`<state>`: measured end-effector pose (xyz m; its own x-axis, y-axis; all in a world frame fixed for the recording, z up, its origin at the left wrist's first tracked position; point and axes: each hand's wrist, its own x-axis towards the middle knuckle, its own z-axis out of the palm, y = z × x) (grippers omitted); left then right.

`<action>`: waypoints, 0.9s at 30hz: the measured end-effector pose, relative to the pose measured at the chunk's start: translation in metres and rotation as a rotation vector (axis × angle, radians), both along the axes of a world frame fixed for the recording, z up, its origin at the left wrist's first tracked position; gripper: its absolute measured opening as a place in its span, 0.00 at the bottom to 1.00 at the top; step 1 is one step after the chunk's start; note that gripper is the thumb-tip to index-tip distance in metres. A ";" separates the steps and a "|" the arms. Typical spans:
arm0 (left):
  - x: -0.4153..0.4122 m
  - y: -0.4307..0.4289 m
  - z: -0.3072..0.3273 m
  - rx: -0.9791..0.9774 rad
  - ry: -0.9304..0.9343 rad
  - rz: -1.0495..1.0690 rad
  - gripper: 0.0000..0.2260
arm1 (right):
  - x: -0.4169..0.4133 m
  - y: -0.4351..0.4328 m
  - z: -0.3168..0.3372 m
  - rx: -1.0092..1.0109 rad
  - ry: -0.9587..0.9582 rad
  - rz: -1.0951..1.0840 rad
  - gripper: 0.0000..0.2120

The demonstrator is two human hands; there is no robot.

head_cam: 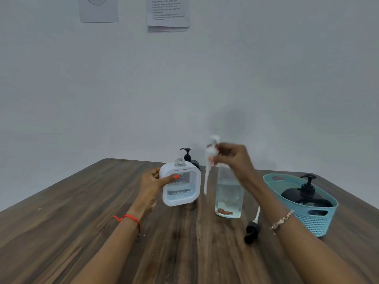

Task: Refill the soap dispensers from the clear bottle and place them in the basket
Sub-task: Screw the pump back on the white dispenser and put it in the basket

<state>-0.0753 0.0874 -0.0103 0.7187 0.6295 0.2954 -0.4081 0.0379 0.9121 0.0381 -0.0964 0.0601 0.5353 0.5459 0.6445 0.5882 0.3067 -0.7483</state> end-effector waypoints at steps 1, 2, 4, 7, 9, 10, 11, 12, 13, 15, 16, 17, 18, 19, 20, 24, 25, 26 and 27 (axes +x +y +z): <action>0.000 -0.002 0.001 0.007 -0.001 -0.016 0.10 | 0.001 0.000 0.012 0.100 0.043 0.000 0.14; 0.000 -0.004 0.001 0.013 -0.003 -0.031 0.10 | 0.002 0.001 0.023 0.181 0.084 -0.005 0.12; 0.000 -0.009 0.003 0.028 0.001 -0.057 0.10 | 0.003 0.004 0.040 0.277 0.127 -0.025 0.10; 0.001 -0.015 0.006 0.050 0.014 -0.089 0.11 | -0.001 0.009 0.052 0.299 0.106 -0.057 0.09; 0.001 -0.018 0.008 0.059 0.014 -0.111 0.12 | -0.007 0.012 0.055 0.276 0.066 -0.077 0.09; 0.000 -0.020 0.008 0.064 0.014 -0.119 0.12 | -0.009 0.013 0.056 0.262 0.049 -0.077 0.10; 0.000 -0.022 0.009 0.067 0.013 -0.129 0.13 | -0.011 0.014 0.056 0.248 0.041 -0.073 0.10; -0.001 -0.024 0.010 0.069 0.011 -0.140 0.13 | -0.013 0.015 0.055 0.231 0.033 -0.074 0.10; -0.002 -0.025 0.011 0.069 0.009 -0.149 0.14 | -0.014 0.015 0.055 0.209 0.024 -0.077 0.10; -0.003 -0.027 0.012 0.076 0.013 -0.156 0.16 | -0.017 0.014 0.054 0.162 0.007 -0.073 0.10; -0.004 -0.028 0.013 0.080 0.016 -0.153 0.17 | -0.019 0.014 0.053 0.140 -0.003 -0.067 0.09; -0.004 -0.028 0.013 0.080 0.017 -0.149 0.18 | -0.020 0.014 0.051 0.113 -0.017 -0.059 0.09; -0.005 -0.029 0.014 0.077 0.014 -0.148 0.18 | -0.022 0.014 0.049 0.075 -0.037 -0.059 0.10; -0.005 -0.029 0.015 0.070 0.006 -0.151 0.18 | -0.023 0.014 0.047 0.026 -0.065 -0.072 0.10; -0.005 -0.030 0.016 0.062 -0.004 -0.157 0.17 | -0.024 0.015 0.043 -0.029 -0.096 -0.093 0.11; -0.007 -0.033 0.021 0.054 -0.048 -0.176 0.13 | -0.026 0.015 0.027 -0.216 -0.161 -0.119 0.12; -0.008 -0.033 0.023 0.053 -0.055 -0.180 0.12 | -0.027 0.014 0.023 -0.233 -0.150 -0.096 0.13; -0.008 -0.033 0.024 0.058 -0.058 -0.181 0.12 | -0.026 0.014 0.021 -0.237 -0.133 -0.078 0.15; -0.008 -0.033 0.025 0.063 -0.058 -0.181 0.12 | -0.027 0.013 0.020 -0.236 -0.120 -0.070 0.16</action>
<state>-0.0836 0.0542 0.0143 0.7991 0.4705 0.3742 -0.4516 0.0591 0.8902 0.0115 -0.0830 0.0799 0.5046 0.6529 0.5649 0.6906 0.0873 -0.7179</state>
